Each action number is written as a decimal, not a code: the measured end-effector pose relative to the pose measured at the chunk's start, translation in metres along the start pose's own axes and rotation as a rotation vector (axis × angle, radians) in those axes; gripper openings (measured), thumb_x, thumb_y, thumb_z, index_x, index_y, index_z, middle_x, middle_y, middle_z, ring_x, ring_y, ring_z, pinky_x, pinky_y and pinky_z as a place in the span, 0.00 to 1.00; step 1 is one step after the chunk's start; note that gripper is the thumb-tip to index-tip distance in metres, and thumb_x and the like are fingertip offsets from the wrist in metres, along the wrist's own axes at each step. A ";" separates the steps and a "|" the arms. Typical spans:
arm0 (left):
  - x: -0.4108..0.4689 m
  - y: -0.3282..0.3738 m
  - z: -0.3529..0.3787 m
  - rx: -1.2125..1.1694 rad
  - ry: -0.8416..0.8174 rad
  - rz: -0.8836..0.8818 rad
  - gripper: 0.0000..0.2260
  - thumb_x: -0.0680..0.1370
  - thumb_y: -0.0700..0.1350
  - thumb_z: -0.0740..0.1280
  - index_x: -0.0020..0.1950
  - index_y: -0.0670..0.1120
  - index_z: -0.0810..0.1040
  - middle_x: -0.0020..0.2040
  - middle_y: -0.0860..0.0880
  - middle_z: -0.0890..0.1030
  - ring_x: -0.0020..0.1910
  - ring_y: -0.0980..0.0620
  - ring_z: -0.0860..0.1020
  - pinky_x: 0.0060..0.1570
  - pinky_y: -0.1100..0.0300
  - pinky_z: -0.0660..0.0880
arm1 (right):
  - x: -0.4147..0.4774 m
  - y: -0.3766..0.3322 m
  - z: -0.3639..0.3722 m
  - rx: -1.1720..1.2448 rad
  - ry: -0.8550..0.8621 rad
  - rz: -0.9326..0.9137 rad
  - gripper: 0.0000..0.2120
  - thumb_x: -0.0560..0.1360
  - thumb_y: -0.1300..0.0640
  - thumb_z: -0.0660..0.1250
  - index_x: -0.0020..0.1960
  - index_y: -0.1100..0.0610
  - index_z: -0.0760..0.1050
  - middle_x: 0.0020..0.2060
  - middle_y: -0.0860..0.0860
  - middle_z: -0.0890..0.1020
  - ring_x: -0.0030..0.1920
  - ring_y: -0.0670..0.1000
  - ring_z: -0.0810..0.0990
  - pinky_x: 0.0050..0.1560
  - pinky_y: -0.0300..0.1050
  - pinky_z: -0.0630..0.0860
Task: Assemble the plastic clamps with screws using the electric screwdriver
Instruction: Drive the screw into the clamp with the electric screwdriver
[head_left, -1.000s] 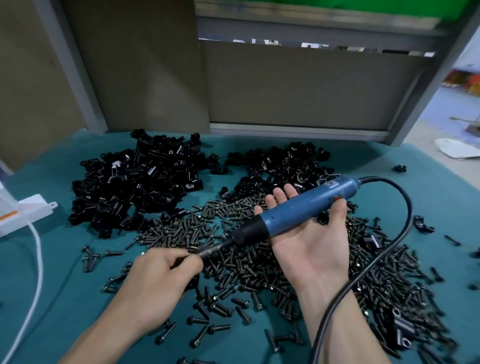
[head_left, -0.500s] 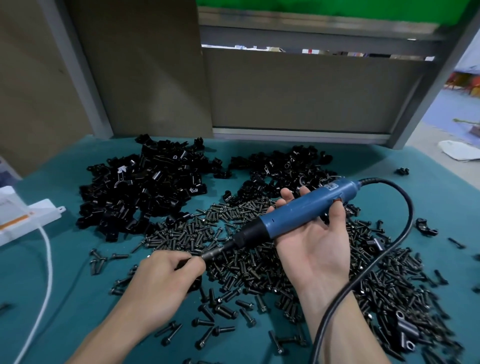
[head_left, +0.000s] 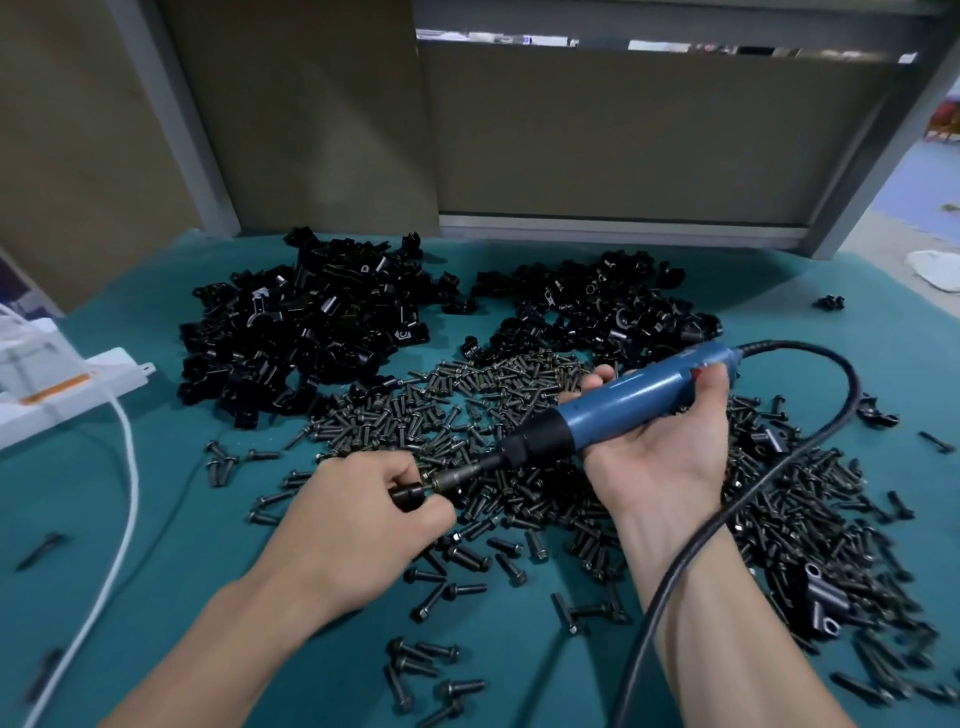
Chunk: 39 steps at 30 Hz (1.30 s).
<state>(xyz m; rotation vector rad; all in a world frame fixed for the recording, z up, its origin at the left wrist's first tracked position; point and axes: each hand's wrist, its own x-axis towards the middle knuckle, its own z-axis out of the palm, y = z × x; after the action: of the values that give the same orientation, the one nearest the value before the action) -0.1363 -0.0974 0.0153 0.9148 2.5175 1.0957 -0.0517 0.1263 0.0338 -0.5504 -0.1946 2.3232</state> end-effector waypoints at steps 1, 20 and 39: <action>0.000 -0.001 0.001 0.013 0.000 0.007 0.12 0.64 0.63 0.62 0.35 0.56 0.74 0.22 0.55 0.72 0.21 0.58 0.64 0.22 0.64 0.61 | 0.001 0.001 -0.001 0.004 0.024 0.001 0.33 0.75 0.33 0.68 0.67 0.58 0.73 0.46 0.58 0.77 0.46 0.57 0.78 0.66 0.55 0.73; 0.004 -0.006 0.008 0.107 0.030 0.000 0.07 0.66 0.61 0.68 0.38 0.59 0.79 0.24 0.53 0.77 0.19 0.57 0.69 0.19 0.63 0.68 | 0.000 0.003 0.007 -0.044 -0.136 -0.072 0.08 0.75 0.67 0.63 0.47 0.57 0.67 0.35 0.54 0.76 0.29 0.48 0.73 0.37 0.42 0.76; 0.007 -0.006 0.001 0.495 0.252 0.140 0.13 0.66 0.62 0.68 0.33 0.53 0.75 0.27 0.58 0.76 0.29 0.62 0.73 0.28 0.66 0.63 | -0.002 -0.003 0.008 -0.058 -0.160 -0.140 0.07 0.75 0.68 0.61 0.45 0.57 0.67 0.34 0.53 0.75 0.29 0.48 0.72 0.37 0.43 0.76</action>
<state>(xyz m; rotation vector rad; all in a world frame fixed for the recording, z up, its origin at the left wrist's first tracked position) -0.1441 -0.0962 0.0103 1.1477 3.0500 0.6580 -0.0524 0.1273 0.0427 -0.3663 -0.3662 2.2303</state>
